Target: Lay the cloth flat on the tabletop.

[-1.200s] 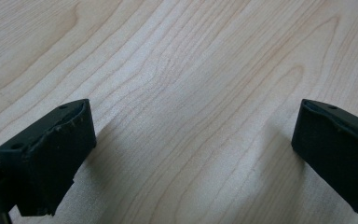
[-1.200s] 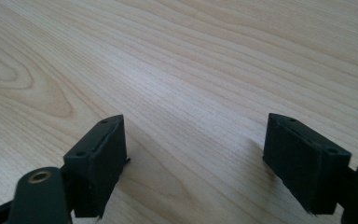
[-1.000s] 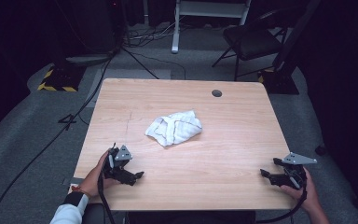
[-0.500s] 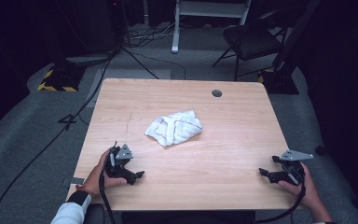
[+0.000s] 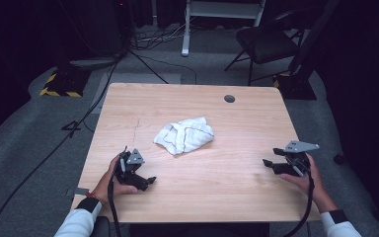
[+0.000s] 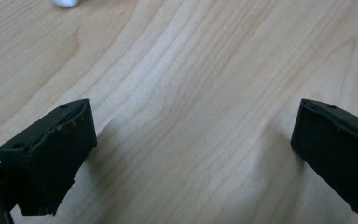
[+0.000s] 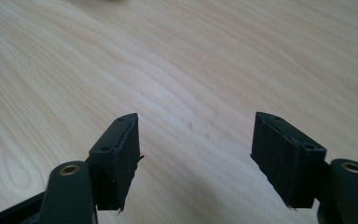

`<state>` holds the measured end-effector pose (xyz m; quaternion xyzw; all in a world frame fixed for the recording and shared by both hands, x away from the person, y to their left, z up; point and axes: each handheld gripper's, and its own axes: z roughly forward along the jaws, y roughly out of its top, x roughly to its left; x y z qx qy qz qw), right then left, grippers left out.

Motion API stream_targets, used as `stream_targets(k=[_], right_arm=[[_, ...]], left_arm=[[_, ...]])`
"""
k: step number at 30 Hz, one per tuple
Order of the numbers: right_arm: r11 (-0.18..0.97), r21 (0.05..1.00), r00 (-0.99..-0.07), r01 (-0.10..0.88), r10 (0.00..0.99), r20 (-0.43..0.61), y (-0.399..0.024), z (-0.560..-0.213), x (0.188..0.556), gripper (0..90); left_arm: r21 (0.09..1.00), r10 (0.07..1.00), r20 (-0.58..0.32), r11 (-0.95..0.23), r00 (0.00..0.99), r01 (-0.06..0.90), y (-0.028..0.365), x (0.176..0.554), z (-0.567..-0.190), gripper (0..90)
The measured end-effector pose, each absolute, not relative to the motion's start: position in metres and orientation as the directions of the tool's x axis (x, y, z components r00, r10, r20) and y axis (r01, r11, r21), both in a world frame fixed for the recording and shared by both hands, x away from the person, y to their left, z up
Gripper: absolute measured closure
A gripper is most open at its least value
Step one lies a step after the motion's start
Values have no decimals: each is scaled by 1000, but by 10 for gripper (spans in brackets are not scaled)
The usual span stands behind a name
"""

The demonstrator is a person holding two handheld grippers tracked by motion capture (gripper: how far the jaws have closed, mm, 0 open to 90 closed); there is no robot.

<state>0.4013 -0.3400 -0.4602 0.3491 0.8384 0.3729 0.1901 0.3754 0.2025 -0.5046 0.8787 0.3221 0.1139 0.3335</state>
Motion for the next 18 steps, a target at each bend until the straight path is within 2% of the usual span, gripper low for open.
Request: stream_targets(k=[4,7,14,18], right_arm=[[497,772,-717,397,692,-77,-310,-448,417,370],[514,774,-743,369,664,-87,-284,-443,429,387],[544,770,-788,334,609,-88,-223,-446,455,406],[549,770,-797,325,597,-89,-203,-448,464,413]], left_arm=[[664,656,-20,-556,755,500,198,385,-505,9],[672,669,-21,-541,743,507,196,395,-504,49],[679,684,-24,-524,729,514,186,415,-503,98],[684,692,-24,-515,722,516,182,424,-504,115]])
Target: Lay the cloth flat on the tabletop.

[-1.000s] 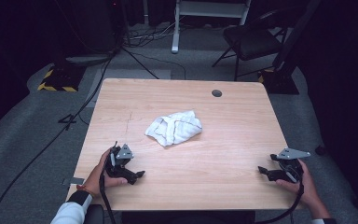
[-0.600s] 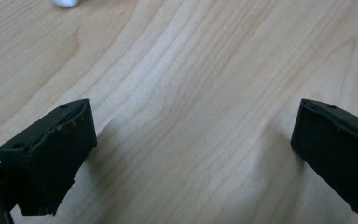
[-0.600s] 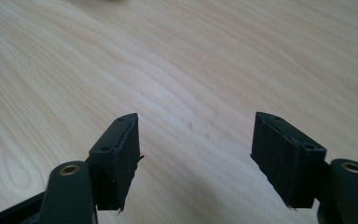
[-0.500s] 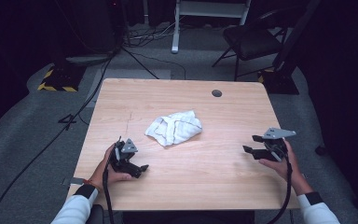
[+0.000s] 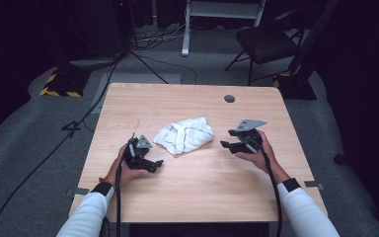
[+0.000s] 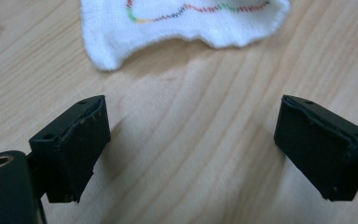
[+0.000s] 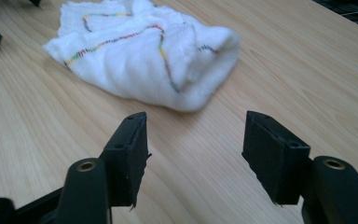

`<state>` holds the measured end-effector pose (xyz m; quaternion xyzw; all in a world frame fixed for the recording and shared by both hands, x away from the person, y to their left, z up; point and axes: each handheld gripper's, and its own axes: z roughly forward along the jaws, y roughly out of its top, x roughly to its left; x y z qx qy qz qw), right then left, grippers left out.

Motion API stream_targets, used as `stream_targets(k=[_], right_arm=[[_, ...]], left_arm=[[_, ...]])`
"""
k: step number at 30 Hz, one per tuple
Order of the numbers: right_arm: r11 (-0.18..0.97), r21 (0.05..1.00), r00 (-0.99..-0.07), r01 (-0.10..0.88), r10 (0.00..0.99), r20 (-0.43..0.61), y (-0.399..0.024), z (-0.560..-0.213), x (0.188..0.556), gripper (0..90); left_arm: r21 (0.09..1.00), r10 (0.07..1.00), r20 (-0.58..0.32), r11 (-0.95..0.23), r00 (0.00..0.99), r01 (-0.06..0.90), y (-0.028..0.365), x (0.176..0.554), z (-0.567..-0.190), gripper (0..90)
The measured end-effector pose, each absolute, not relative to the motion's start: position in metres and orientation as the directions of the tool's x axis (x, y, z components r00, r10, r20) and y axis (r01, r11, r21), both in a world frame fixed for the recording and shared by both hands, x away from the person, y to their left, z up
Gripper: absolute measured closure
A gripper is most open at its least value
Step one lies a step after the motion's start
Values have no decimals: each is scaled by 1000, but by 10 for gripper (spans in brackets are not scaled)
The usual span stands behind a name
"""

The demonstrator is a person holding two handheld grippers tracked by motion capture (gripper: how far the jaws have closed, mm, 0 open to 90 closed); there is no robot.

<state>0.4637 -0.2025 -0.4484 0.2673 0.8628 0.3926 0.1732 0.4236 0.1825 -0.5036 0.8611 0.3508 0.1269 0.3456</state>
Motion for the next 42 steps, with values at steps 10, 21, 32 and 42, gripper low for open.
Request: stream_targets(k=[10,21,32,42], right_arm=[[567,755,-804,330,588,-90,-156,-466,484,441],[606,730,-807,316,576,-128,-147,-475,489,770],[620,715,-796,323,587,-149,-177,-474,479,815],[610,700,-747,371,644,-165,-219,-474,471,801]], left_arm=[[691,723,-33,-482,690,538,174,451,-503,163],[719,698,-57,-468,714,515,170,469,-501,531],[693,581,-76,-554,810,462,155,448,-496,810],[678,483,-87,-612,871,407,114,417,-494,811]])
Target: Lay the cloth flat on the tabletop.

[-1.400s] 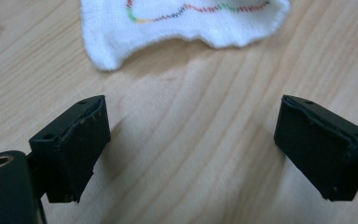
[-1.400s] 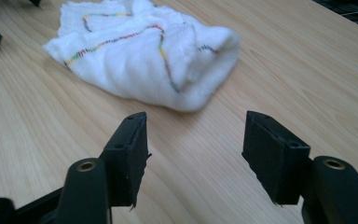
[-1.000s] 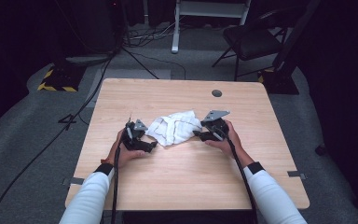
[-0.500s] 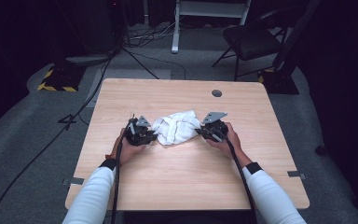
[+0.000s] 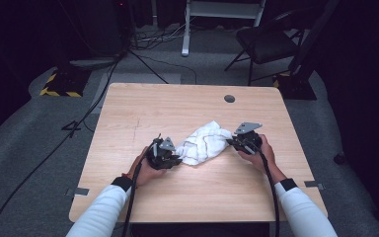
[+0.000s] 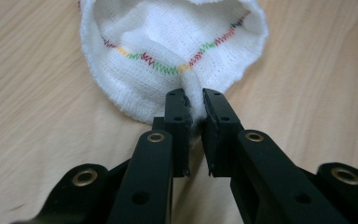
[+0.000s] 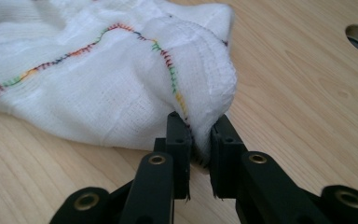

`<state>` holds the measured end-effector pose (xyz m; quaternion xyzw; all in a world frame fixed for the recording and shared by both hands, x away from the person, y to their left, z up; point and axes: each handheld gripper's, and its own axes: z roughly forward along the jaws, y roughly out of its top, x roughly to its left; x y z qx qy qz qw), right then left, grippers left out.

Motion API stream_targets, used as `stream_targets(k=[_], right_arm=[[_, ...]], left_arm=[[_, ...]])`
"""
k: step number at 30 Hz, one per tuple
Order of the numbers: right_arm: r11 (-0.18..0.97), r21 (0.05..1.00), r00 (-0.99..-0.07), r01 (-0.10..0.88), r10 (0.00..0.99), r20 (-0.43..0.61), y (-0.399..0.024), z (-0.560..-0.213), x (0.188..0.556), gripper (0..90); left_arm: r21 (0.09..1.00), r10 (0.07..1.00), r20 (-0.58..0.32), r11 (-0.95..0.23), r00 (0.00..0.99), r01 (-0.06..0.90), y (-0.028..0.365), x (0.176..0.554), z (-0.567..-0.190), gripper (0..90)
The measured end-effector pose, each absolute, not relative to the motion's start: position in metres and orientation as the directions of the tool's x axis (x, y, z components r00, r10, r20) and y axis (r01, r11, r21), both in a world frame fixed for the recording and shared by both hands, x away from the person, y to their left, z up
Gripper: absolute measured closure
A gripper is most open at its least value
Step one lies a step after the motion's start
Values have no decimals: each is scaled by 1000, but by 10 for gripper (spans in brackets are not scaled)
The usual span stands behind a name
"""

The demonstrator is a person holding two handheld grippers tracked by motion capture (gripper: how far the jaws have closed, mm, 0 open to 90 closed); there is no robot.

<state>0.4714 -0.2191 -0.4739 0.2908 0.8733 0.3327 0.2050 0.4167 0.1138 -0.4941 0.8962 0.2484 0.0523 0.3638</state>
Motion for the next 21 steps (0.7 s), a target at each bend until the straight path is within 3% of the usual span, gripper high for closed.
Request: stream_targets(k=[2,5,10,15,18,21], right_arm=[[606,702,-741,375,651,-166,-224,-475,471,793],[601,698,-722,389,670,-174,-227,-475,470,699],[561,731,-696,387,698,-167,-231,-465,467,554],[536,779,-679,325,706,-202,-226,-447,458,512],[517,805,-692,290,695,-197,-221,-436,451,511],[523,809,-729,267,659,-185,-208,-435,447,513]], left_arm=[[674,459,-92,-625,884,394,104,408,-494,809],[672,454,-80,-633,887,384,99,401,-493,759],[683,459,-58,-630,887,371,99,398,-488,525],[709,523,-50,-581,851,399,112,405,-479,310],[726,542,-52,-556,838,405,116,412,-473,277],[736,548,2,-567,837,370,115,420,-471,276]])
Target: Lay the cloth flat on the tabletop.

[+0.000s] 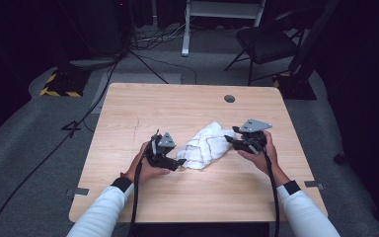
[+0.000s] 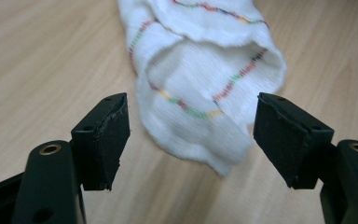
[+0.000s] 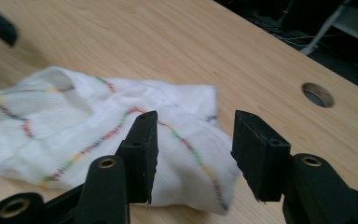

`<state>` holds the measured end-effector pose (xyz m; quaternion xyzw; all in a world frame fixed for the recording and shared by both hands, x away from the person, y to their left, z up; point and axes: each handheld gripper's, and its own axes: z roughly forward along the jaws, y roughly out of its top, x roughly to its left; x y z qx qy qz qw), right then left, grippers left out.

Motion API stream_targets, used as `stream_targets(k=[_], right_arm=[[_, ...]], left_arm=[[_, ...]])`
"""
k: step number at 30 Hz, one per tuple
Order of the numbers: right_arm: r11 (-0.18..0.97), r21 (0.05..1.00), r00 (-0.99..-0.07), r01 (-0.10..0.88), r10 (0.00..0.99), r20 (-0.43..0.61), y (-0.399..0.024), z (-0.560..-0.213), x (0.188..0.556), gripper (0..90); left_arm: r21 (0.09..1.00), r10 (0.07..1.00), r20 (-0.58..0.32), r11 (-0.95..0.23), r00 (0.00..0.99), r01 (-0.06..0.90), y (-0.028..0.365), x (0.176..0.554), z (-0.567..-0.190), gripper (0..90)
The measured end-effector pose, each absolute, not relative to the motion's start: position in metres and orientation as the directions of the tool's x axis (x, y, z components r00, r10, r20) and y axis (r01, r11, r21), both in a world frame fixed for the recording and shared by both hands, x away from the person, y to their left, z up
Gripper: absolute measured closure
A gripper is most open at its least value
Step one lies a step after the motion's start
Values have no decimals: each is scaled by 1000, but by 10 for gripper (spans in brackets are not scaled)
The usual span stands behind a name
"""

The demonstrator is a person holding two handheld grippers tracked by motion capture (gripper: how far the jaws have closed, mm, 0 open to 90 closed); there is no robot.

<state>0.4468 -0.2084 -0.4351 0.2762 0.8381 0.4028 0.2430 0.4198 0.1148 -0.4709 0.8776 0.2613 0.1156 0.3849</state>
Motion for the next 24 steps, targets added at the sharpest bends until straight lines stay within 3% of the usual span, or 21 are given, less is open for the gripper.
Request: stream_targets(k=[7,10,13,17,19,24], right_arm=[[578,775,-792,256,585,-175,-163,-451,447,498],[598,760,-811,254,560,-169,-144,-459,448,483],[637,727,-822,257,540,-183,-130,-467,451,465],[669,683,-822,295,542,-176,-124,-479,454,465],[686,660,-819,307,544,-185,-124,-486,455,509],[688,666,-811,290,546,-210,-133,-483,454,770]], left_arm=[[713,525,14,-602,851,360,101,444,-477,262],[714,522,14,-602,853,357,91,455,-479,297],[701,489,42,-636,871,323,78,465,-480,408],[684,473,63,-662,879,308,73,471,-485,631],[684,477,60,-659,877,312,73,473,-486,712],[691,486,63,-651,871,313,82,474,-484,847]])
